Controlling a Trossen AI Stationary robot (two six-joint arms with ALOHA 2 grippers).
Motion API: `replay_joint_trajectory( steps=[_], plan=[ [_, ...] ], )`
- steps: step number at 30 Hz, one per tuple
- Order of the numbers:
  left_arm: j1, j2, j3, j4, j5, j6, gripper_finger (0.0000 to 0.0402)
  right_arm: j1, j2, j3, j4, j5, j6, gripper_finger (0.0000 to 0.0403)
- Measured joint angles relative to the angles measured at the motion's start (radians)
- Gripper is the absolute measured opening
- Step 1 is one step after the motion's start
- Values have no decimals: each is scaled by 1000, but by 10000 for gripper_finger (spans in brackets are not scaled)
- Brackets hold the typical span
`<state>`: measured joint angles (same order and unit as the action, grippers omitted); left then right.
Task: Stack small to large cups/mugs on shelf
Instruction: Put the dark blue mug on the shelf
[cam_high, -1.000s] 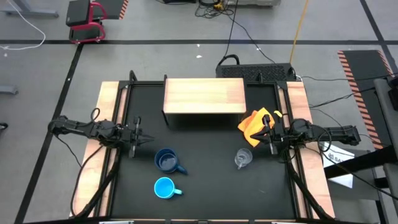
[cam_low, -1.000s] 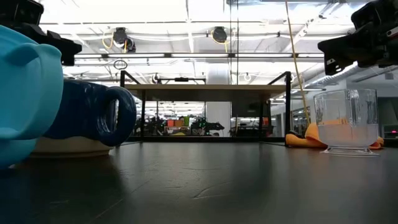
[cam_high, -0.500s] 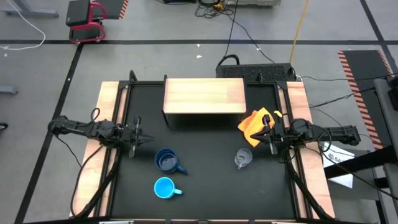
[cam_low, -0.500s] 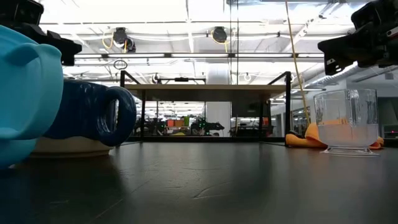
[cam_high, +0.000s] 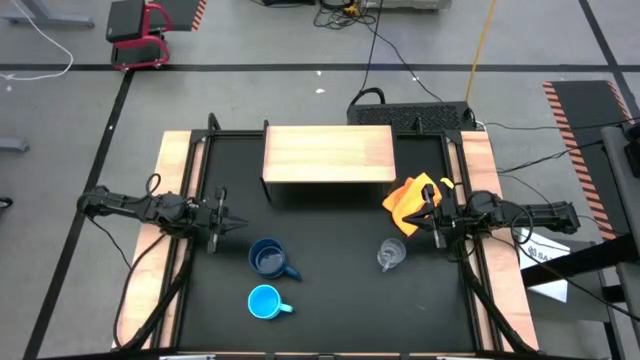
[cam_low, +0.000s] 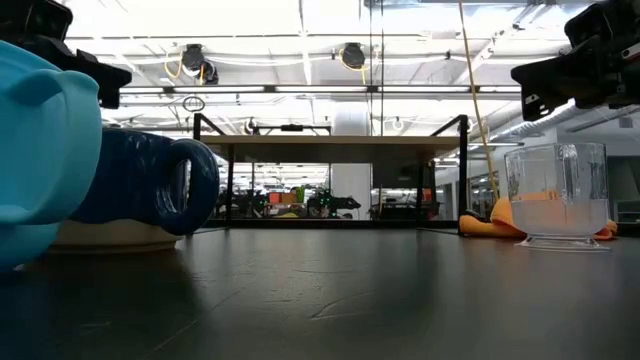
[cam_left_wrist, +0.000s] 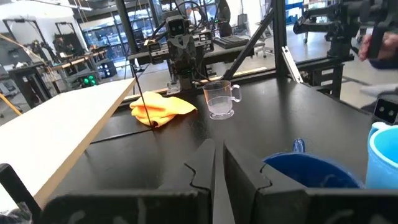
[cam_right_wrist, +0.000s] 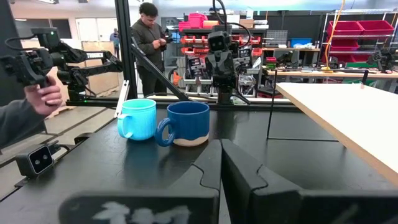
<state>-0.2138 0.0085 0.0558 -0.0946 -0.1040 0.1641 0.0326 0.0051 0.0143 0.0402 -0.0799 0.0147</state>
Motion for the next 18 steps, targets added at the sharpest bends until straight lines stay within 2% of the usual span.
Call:
replay_joint_trajectory(
  steps=[9,18],
  plan=[
    [0,0,-1,102,1,-70,35,0,0,0,0,0,0,0],
    [0,0,-1,122,1,-138,35,0,0,0,0,0,0,0]
  ],
)
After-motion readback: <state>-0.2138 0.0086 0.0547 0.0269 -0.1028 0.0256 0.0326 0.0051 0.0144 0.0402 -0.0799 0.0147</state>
